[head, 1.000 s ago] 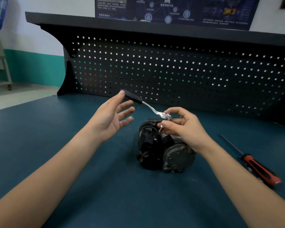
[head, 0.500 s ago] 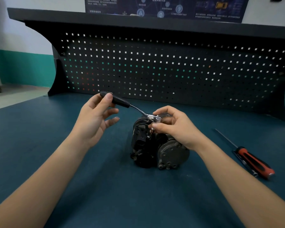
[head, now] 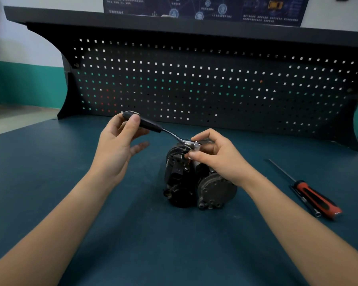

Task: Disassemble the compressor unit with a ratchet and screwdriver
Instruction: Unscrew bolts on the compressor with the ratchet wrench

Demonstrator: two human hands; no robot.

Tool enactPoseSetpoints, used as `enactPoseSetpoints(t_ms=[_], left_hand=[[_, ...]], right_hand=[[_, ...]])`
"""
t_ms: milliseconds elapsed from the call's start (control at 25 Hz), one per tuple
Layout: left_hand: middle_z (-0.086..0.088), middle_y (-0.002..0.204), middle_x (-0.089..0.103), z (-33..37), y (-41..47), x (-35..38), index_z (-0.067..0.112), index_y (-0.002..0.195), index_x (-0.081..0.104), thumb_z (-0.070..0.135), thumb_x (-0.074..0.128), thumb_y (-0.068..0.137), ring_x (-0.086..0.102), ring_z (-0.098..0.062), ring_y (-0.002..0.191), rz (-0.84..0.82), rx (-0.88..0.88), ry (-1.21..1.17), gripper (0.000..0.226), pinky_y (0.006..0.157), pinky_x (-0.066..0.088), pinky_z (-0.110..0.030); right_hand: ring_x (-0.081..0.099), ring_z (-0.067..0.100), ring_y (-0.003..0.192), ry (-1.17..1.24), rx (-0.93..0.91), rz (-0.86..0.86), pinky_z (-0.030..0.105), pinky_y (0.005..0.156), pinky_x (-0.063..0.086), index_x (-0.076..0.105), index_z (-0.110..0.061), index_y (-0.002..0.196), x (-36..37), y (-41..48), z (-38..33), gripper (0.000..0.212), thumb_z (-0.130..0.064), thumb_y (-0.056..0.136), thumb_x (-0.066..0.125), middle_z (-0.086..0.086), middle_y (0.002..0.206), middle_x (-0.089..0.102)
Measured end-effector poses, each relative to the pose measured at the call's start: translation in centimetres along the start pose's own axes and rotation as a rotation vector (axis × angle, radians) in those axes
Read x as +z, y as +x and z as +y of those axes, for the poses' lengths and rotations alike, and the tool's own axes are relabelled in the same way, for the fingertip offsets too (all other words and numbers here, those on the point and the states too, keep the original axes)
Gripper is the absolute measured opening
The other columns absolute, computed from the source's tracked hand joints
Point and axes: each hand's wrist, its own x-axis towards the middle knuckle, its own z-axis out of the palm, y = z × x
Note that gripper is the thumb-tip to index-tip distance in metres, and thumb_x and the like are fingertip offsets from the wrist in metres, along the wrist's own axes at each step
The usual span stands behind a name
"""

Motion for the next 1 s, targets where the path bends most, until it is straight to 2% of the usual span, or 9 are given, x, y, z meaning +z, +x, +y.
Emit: enactPoseSetpoints(t_ms=[80,160,320,480,600,720,840,1000], left_hand=[[0.008,0.096,0.07,-0.3,0.0,0.9,0.023,0.092,0.053,0.027,0.043,0.098,0.066,-0.008,0.092,-0.03,-0.009,-0.051,0.013,0.072,0.056,-0.03],[0.004,0.097,0.073,-0.3,0.4,1.8,0.02,0.091,0.048,0.029,0.036,0.101,0.068,-0.012,0.094,-0.057,-0.057,-0.14,0.019,0.076,0.057,-0.034],[0.0,0.081,0.073,-0.3,2.5,2.9,0.018,0.092,0.047,0.032,0.032,0.103,0.071,-0.015,0.081,-0.034,-0.198,-0.188,0.023,0.07,0.057,-0.034],[0.002,0.067,0.07,-1.8,4.5,3.9,0.016,0.093,0.05,0.034,0.029,0.103,0.069,-0.012,0.065,0.016,-0.434,-0.268,0.029,0.063,0.052,-0.033],[0.003,0.065,0.068,-2.6,5.0,4.1,0.016,0.093,0.051,0.034,0.029,0.103,0.068,-0.011,0.062,0.006,-0.471,-0.299,0.03,0.059,0.052,-0.03],[0.004,0.067,0.068,-2.7,4.3,3.9,0.019,0.09,0.049,0.034,0.031,0.102,0.068,-0.011,0.066,0.003,-0.392,-0.323,0.027,0.062,0.053,-0.03],[0.005,0.069,0.067,-1.6,2.9,3.1,0.021,0.086,0.043,0.03,0.035,0.101,0.067,-0.012,0.07,0.003,-0.189,-0.277,0.019,0.066,0.055,-0.032],[0.01,0.079,0.066,0.4,-0.5,2.0,0.026,0.089,0.041,0.032,0.047,0.089,0.064,-0.012,0.085,-0.137,0.223,0.068,0.008,0.075,0.055,-0.029]], right_hand=[[0.068,0.014,0.084,-0.002,-0.004,0.007,0.034,0.087,0.05,0.056,-0.032,0.09,-0.1,-0.1,0.1,0.027,-0.009,0.083,0.068,0.005,0.087,0.074],[0.068,0.013,0.083,-0.003,0.001,0.01,0.037,0.089,0.049,0.057,-0.035,0.093,-0.2,-0.2,0.2,0.029,-0.011,0.082,0.069,0.003,0.086,0.074],[0.067,0.004,0.082,-0.057,0.019,0.028,0.029,0.091,0.048,0.059,-0.036,0.099,-0.3,-0.1,0.2,0.031,-0.016,0.079,0.072,-0.007,0.082,0.073],[0.065,-0.003,0.076,-0.091,0.033,0.048,0.015,0.079,0.046,0.061,-0.03,0.092,-0.1,0.0,0.1,0.023,-0.021,0.076,0.075,-0.013,0.073,0.071],[0.066,0.0,0.078,-0.097,0.047,0.034,0.02,0.084,0.048,0.06,-0.025,0.094,-0.1,0.1,0.3,0.024,-0.022,0.076,0.075,-0.011,0.074,0.071],[0.066,0.003,0.083,-0.092,0.047,0.017,0.025,0.089,0.048,0.061,-0.024,0.096,-0.3,0.2,0.5,0.022,-0.02,0.078,0.074,-0.01,0.081,0.072],[0.066,-0.001,0.083,-0.07,0.045,-0.02,0.016,0.084,0.049,0.062,-0.03,0.094,-0.5,0.3,0.5,0.024,-0.016,0.079,0.073,-0.015,0.081,0.072],[0.066,-0.004,0.081,-0.085,0.062,-0.048,0.009,0.078,0.048,0.063,-0.029,0.095,-0.4,0.5,0.2,0.022,-0.016,0.08,0.072,-0.014,0.077,0.073]])
